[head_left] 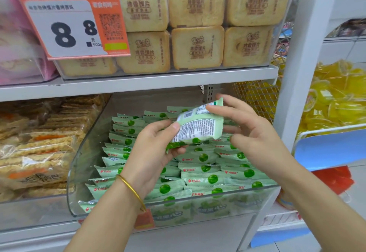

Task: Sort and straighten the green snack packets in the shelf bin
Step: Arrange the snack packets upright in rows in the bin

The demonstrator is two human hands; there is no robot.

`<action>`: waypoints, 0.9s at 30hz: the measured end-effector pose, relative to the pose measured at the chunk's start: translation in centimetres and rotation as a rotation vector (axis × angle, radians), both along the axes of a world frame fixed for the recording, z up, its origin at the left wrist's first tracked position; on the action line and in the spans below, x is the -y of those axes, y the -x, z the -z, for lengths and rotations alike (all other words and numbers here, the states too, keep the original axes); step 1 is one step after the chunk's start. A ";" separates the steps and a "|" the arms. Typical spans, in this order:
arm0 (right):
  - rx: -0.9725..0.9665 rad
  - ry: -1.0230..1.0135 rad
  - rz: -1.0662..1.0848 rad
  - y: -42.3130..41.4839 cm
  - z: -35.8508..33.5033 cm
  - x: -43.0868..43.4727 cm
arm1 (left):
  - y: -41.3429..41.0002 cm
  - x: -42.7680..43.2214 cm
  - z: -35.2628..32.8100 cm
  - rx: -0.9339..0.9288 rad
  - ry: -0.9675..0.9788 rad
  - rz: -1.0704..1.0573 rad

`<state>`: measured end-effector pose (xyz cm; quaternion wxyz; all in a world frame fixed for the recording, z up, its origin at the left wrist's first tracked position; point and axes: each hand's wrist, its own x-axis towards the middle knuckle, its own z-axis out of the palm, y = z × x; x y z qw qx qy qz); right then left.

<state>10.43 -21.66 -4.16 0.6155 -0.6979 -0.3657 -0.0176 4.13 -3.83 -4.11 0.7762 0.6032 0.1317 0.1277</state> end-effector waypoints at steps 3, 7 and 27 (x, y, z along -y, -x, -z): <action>0.287 0.150 0.122 -0.4 0.3 0.6 | -0.6 0.2 0.0 -0.025 -0.033 0.044; 0.579 0.247 0.265 -1.1 0.6 1.0 | -1.5 1.0 0.2 -0.037 -0.057 0.091; 0.917 0.451 0.834 -1.9 0.2 1.9 | -4.3 1.5 1.9 -0.116 -1.440 0.125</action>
